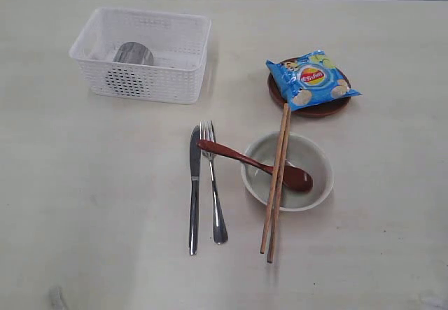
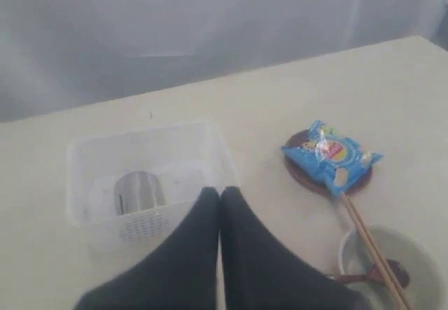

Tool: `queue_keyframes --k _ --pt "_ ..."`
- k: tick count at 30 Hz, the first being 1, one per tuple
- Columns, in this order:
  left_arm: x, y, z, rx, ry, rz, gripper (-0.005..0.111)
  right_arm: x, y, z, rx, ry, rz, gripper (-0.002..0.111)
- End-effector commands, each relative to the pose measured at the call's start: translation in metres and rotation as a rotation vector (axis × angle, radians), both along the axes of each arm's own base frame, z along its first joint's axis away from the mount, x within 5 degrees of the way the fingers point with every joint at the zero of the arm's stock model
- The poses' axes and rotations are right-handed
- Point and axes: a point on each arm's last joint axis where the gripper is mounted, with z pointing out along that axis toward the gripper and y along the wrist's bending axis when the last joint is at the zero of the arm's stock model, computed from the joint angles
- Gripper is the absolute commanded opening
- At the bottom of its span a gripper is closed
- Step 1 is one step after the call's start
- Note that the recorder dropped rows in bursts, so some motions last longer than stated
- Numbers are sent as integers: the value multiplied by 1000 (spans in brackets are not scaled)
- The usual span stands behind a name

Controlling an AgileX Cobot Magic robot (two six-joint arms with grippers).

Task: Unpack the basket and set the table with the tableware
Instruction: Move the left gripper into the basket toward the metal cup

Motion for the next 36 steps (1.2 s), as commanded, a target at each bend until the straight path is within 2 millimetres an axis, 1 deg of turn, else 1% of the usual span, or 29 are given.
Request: queue_keyframes --k 1,4,6,8,11,12,13,15,16,17,18,19,22,24,27,30,36 --pt "30 -34 -36 139 160 30 0 -9 -15 -7 -56 17 -76 0" --pt "57 -45 -55 85 313 12 0 -8 -19 -13 -101 80 -125 0" --pt "80 -43 -67 64 410 1 0 -8 -21 -15 -118 95 -141 0" --pt "106 -31 -80 43 522 40 0 -7 -22 -16 -120 99 -152 0" --pt "142 -4 -98 30 641 153 1 -3 -19 -19 -133 116 -155 0" --pt "150 0 -101 18 661 168 6 1 -17 -21 -147 129 -158 0" --pt "160 2 -103 -6 674 153 13 5 -15 -24 -165 150 -159 0" --pt "172 -1 -101 -29 661 101 34 16 -8 -31 -198 192 -158 0" --pt "180 -5 -103 -51 667 94 49 24 -3 -36 -219 219 -157 0" --pt "187 -7 -102 -58 657 95 56 29 0 -39 -232 235 -156 0" --pt "194 -9 -104 -57 663 96 59 35 4 -42 -242 248 -155 0" --pt "204 -11 -105 -53 659 96 59 41 8 -44 -250 266 -149 0" --pt "229 -15 -119 7 675 98 59 52 18 -46 -245 290 -133 0" --pt "241 -18 -128 27 693 97 60 57 21 -47 -253 295 -132 0" --pt "264 -20 -146 97 699 90 67 64 24 -49 -284 299 -132 0" --pt "279 -24 -161 124 721 86 71 68 26 -50 -309 304 -123 0" --pt "301 -29 -191 171 754 72 71 71 28 -50 -310 288 -118 0"
